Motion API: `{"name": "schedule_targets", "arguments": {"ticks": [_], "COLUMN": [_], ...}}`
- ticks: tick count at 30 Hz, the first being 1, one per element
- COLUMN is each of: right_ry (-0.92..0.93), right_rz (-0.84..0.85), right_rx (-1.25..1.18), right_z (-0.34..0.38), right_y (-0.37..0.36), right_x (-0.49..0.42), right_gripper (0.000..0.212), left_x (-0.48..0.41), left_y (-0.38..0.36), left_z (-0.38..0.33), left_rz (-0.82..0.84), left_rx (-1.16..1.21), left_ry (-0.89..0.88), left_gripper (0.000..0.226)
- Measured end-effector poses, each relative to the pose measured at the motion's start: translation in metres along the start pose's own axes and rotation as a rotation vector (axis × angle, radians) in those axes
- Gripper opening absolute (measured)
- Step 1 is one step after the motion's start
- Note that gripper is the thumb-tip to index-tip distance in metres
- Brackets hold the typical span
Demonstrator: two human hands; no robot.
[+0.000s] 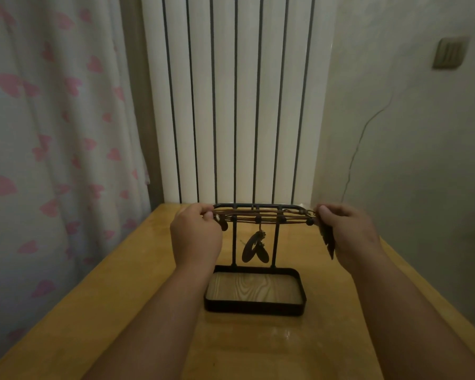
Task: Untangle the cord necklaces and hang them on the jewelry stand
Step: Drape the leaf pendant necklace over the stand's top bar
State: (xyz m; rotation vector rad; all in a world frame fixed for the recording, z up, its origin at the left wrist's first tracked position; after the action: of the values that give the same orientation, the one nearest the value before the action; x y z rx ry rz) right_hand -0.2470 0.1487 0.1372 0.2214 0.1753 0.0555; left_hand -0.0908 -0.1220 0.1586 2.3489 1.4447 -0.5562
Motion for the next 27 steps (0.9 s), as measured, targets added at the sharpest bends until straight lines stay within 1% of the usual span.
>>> {"name": "schedule_targets", "arguments": {"ticks": [3, 10, 16, 21, 23, 27], "right_ry": [-0.061, -0.089, -0.12, -0.15, -0.168, -0.254], "right_rz": [0.003, -0.033, -0.036, -0.083, -0.072, -0.072], "right_rx": [-0.116, -0.157, -0.171, -0.211, -0.254, -0.356], "right_z": [-0.007, -0.018, -0.03, -0.035, -0.038, -0.051], "right_y": [-0.001, -0.016, -0.024, -0.026, -0.029, -0.034], "right_x": [0.001, 0.006, 0.01, 0.013, 0.014, 0.014], "right_gripper": [0.02, 0.016, 0.03, 0.027, 0.027, 0.025], "left_x": [0.001, 0.0, 0.002, 0.006, 0.008, 0.01], "left_y": [-0.001, 0.001, 0.001, 0.001, 0.0, -0.002], "left_z": [0.0, 0.006, 0.012, 0.021, 0.024, 0.032], "left_rz": [0.002, 0.002, -0.017, -0.048, -0.052, -0.051], "left_rx": [0.008, 0.046, 0.106, 0.174, 0.205, 0.263], "left_ry": [0.004, 0.035, 0.045, 0.069, 0.084, 0.124], "left_gripper": [0.023, 0.024, 0.025, 0.028, 0.032, 0.038]}}
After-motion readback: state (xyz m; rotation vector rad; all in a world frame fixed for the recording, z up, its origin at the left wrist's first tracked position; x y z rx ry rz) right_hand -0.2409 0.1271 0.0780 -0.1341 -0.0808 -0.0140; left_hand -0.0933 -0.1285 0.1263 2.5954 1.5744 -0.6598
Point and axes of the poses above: each hand's wrist, its own x-axis away from the middle knuckle, its own y-axis out of the back of the hand, z = x × y, the point moved 10 cm from there along -x, towards the middle knuckle, and after that the axes turned 13 degrees about x, right-handed, at the moved point
